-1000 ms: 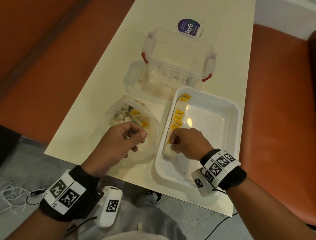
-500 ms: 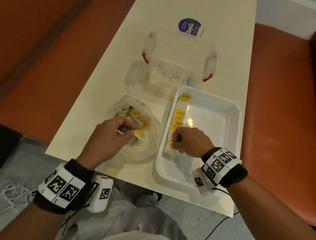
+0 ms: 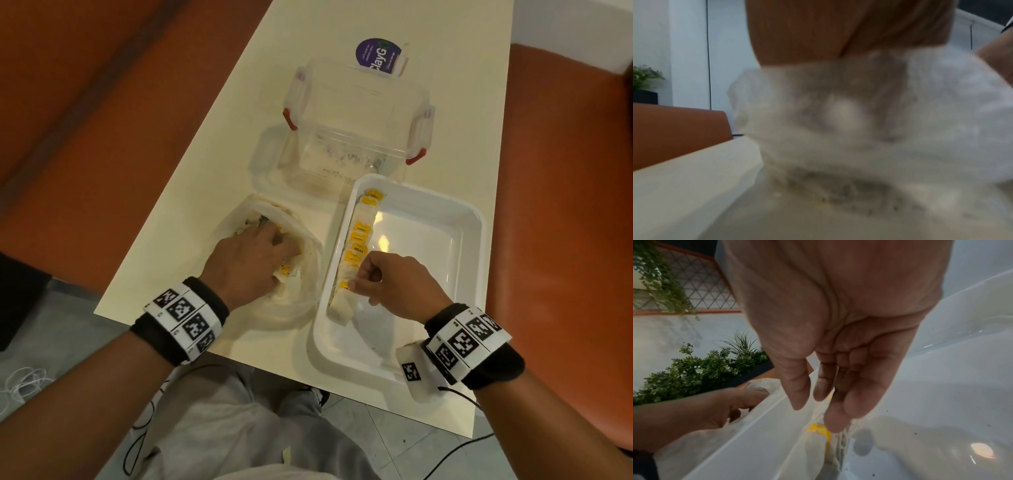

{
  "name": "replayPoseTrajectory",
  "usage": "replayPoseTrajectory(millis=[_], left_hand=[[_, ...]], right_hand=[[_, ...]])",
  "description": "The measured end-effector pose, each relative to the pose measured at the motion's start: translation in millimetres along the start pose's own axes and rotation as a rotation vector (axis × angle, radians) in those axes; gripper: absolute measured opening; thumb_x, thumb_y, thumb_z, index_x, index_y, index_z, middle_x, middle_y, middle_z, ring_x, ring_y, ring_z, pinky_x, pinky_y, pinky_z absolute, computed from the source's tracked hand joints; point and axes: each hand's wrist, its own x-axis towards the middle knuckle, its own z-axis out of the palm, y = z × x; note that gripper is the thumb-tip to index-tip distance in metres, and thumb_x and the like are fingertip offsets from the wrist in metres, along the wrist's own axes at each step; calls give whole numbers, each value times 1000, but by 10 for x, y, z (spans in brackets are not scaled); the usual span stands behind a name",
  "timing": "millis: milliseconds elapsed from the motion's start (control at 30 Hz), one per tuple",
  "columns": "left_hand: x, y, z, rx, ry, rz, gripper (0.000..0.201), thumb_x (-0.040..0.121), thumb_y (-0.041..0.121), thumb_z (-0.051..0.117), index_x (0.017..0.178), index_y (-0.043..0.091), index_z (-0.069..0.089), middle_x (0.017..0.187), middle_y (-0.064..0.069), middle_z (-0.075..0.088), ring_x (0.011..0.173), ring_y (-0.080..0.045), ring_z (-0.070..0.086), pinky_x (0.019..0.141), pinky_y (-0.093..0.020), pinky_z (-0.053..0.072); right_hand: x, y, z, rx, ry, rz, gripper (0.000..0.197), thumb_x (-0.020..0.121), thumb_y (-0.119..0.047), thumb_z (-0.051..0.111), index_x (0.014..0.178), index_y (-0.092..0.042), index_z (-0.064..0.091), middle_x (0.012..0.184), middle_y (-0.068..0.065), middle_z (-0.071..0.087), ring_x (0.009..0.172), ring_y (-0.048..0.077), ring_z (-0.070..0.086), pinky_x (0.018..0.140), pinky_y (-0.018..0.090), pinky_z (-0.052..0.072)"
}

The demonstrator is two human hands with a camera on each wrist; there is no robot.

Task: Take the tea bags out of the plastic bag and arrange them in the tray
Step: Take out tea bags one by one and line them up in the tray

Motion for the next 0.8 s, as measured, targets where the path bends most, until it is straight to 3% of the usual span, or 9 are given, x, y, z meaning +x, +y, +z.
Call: replayPoseTrajectory(millis=[133, 267, 400, 500, 667, 800], left_hand=[[4, 6, 8, -96, 92, -52, 20, 87, 33, 69, 107, 31, 71, 110, 6, 63, 98, -22, 63, 62, -30, 44], [-30, -48, -47, -254, 166, -173, 17, 86, 42, 70, 99, 31, 68, 112, 12, 60, 86, -19, 61, 63, -28, 37], [47, -56, -55, -215, 175, -140, 20, 90, 36, 66, 104, 23, 64, 116, 6, 57, 75, -16, 51, 57, -27, 34], [148, -7, -43, -218, 191, -108, 24, 90, 30, 62, 113, 24, 54, 114, 3, 59, 76, -22, 60, 54, -29, 38], [260, 91, 3, -79, 144, -111, 46, 87, 42, 66, 128, 30, 48, 123, 5, 58, 89, -22, 65, 55, -29, 36], [229, 52, 57, -114, 220, -54, 19, 88, 36, 68, 101, 24, 66, 107, 0, 62, 77, -25, 64, 52, -28, 32]], right_hand=[[-78, -108, -23, 96, 37, -54, 22, 88, -47, 69, 82, -28, 60, 78, -9, 70, 65, 4, 68, 77, 39, 57], [4, -450, -70, 187, 148, -149, 28, 84, -51, 71, 92, -28, 57, 87, -11, 68, 74, 8, 66, 75, 33, 53], [222, -735, -27, 73, 144, -190, 44, 80, -52, 75, 103, -28, 46, 98, -10, 66, 84, 14, 63, 74, 34, 51], [343, -765, 55, -29, 143, -187, 37, 85, -34, 73, 99, -26, 40, 88, -3, 66, 76, 23, 63, 68, 40, 53], [429, -686, 72, 32, 141, -140, 25, 83, -16, 60, 83, -31, 39, 77, 2, 64, 71, 28, 65, 68, 47, 55], [414, -624, 17, 47, 155, -127, 26, 83, -16, 59, 74, -32, 40, 73, -3, 63, 70, 25, 67, 70, 46, 56]])
